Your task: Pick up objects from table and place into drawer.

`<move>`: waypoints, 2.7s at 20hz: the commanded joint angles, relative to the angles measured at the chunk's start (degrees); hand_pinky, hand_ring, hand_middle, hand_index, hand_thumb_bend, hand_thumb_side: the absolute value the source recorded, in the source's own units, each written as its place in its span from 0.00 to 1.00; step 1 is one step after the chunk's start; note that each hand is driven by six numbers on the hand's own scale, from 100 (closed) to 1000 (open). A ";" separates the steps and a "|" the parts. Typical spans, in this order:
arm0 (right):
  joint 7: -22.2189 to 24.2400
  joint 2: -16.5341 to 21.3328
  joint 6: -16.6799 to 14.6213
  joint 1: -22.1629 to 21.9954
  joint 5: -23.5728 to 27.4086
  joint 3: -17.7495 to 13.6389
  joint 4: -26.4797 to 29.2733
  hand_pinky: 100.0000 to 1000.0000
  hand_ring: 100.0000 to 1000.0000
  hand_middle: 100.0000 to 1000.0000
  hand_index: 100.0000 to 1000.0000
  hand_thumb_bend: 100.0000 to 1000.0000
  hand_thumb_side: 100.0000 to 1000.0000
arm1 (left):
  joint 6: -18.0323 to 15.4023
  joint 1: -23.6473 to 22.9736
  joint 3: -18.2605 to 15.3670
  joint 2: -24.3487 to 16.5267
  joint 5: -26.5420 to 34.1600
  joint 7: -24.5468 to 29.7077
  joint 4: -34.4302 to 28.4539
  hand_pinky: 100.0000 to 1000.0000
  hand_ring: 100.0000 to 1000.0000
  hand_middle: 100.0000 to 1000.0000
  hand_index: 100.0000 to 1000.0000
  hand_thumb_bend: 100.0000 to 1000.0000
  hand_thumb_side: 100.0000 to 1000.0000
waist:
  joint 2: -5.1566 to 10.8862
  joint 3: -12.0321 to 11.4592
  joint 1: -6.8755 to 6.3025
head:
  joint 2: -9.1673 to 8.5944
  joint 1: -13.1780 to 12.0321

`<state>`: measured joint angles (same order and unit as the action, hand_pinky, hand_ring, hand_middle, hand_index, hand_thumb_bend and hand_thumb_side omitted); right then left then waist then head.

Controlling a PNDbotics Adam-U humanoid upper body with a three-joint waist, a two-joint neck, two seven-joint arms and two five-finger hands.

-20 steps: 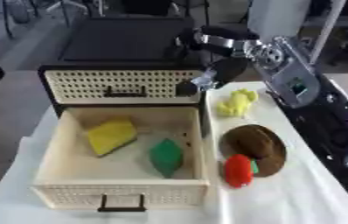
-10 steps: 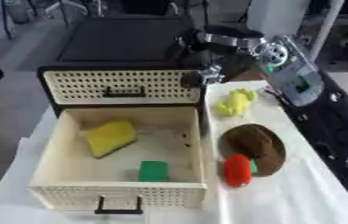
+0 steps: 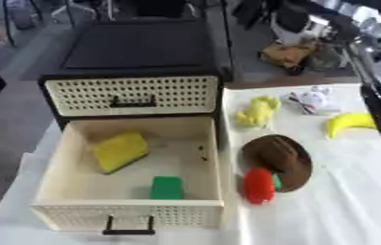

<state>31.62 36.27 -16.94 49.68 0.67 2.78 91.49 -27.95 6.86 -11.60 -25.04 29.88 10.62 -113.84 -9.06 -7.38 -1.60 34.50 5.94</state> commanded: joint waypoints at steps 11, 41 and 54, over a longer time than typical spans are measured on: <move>-10.59 13.27 6.64 -11.45 10.58 -7.78 17.88 0.61 0.76 0.56 0.65 0.52 1.00 | -10.53 -4.38 7.87 -18.31 -10.44 10.28 -0.76 0.00 0.06 0.42 0.82 0.00 0.70 | 2.06 1.61 -2.94 | 2.97 -2.34; -29.01 12.91 10.50 -18.27 8.65 -7.23 23.11 0.59 0.75 0.54 0.64 0.49 1.00 | -0.04 9.83 34.23 -21.09 -40.72 38.28 -0.76 0.00 0.00 0.52 0.85 0.00 0.62 | 2.62 3.84 -2.39 | 2.48 -3.97; -28.94 12.37 11.47 -18.78 8.76 -7.39 23.11 0.59 0.75 0.54 0.64 0.49 1.00 | 13.59 9.52 38.28 -16.07 -44.97 41.35 -0.76 0.00 0.00 0.65 0.92 0.00 0.70 | 2.36 4.09 -2.51 | 1.75 -3.84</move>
<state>2.74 47.61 -5.70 30.31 9.23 -3.88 113.71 -13.46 16.06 26.82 -40.32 -14.48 50.09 -113.86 -7.26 -3.25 -4.23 36.79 2.09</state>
